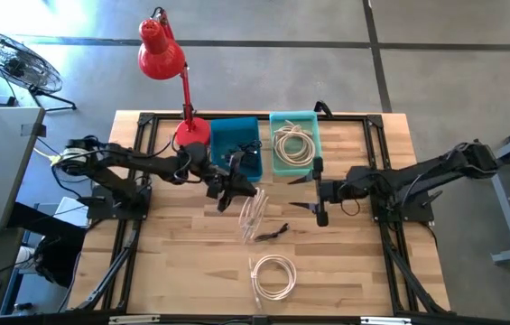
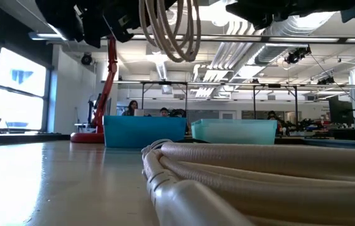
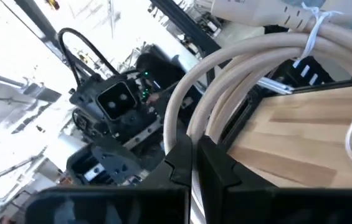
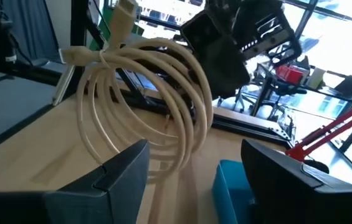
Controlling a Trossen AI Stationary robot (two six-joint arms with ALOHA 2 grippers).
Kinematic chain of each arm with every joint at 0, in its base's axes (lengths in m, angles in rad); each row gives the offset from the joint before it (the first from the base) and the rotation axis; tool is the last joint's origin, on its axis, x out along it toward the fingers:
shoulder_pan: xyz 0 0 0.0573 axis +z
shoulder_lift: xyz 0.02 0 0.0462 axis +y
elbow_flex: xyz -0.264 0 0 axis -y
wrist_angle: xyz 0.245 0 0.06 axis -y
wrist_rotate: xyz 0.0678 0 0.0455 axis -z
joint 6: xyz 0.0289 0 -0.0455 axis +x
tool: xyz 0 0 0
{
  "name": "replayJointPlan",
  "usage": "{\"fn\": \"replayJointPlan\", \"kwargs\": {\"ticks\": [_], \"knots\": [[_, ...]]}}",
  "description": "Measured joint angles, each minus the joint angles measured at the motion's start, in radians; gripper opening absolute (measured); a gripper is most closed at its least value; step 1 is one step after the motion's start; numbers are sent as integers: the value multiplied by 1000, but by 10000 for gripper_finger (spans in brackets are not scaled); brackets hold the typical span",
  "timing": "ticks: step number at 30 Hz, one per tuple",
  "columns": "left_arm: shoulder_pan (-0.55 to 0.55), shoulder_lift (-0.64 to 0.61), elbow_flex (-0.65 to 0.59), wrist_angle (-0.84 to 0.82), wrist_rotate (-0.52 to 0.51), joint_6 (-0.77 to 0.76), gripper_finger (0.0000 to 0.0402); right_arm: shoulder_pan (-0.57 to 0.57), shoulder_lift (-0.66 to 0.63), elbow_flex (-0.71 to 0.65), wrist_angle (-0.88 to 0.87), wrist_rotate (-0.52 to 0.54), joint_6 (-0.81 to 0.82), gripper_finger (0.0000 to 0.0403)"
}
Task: Pick & Place USB Port
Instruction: Put the white hdmi cable into the green bin
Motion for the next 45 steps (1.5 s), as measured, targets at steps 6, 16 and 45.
{"fn": "replayJointPlan", "kwargs": {"ticks": [6,16,45], "knots": [[-4,60,80,3,37,-3,3,-26,104,0,100,-19,-14,247],[-4,168,159,-8,56,-27,3,-42,211,2,216,-59,-17,247],[-4,217,194,-8,3,-170,95,-106,282,2,188,-44,28,28]]}}
